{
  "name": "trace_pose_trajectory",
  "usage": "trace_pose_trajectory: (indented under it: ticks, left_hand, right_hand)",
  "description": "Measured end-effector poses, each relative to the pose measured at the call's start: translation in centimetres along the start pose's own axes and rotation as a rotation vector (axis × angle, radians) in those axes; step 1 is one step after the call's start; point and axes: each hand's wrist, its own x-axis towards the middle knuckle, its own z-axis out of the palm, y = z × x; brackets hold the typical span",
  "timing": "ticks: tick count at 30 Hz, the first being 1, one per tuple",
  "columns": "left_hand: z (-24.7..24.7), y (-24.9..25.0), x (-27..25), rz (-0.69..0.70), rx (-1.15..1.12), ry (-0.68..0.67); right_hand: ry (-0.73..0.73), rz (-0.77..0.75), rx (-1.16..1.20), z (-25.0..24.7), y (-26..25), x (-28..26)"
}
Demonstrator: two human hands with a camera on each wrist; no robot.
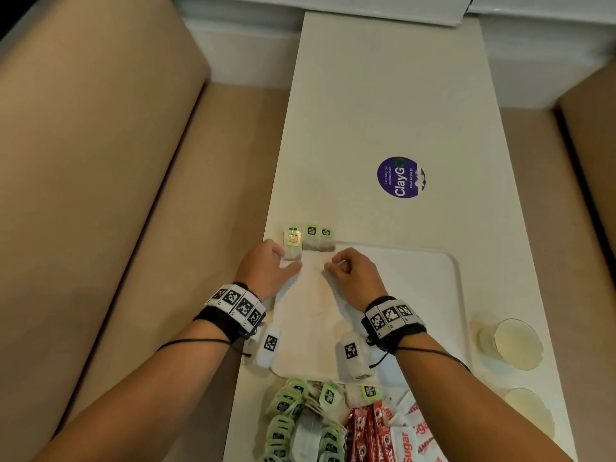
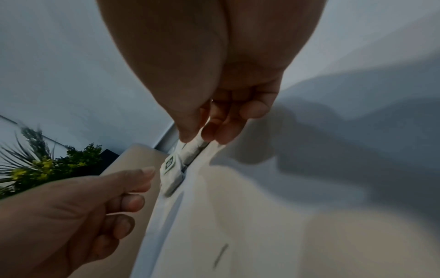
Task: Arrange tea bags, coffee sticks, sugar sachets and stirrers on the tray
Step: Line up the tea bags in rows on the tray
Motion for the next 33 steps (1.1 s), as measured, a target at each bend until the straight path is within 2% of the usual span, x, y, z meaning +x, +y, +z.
trace_pose_trajectory:
  ticks: [5,8,13,19,25,33]
  left_hand:
    - [0.4,-1.5,-3.8,0.070,-0.074,-0.233]
    - [0.7,-2.5,-6.2,0.144,-0.001,-0.381]
    - [1.2,-4.0,-9.6,0.226,0.107,-0.538]
    - [1.5,-5.0,-12.0,0.268,0.222,-0.616]
    - [1.6,-4.7,-13.0,0.338,0.371,-0.602]
    - [0.8,-4.7,-13.8,0.344,0.273,-0.554]
  right_hand:
    - [-0.168,-0.057,-0.043,-0.8,1.5,-4.5]
    - [-0.253,-0.096,-0.123,-1.1,2.0,-7.9]
    - [-0.382,-0.126,-0.168,-1.0,2.7,-12.6]
    - [-0.432,-0.167,-0.215,-0.6,2.4,-16.0]
    - [-0.405,-0.136,-0.198,-0.3,2.7,-17.2]
    - [-0.361,-0.121,-0.144,-0.9,1.5,-17.7]
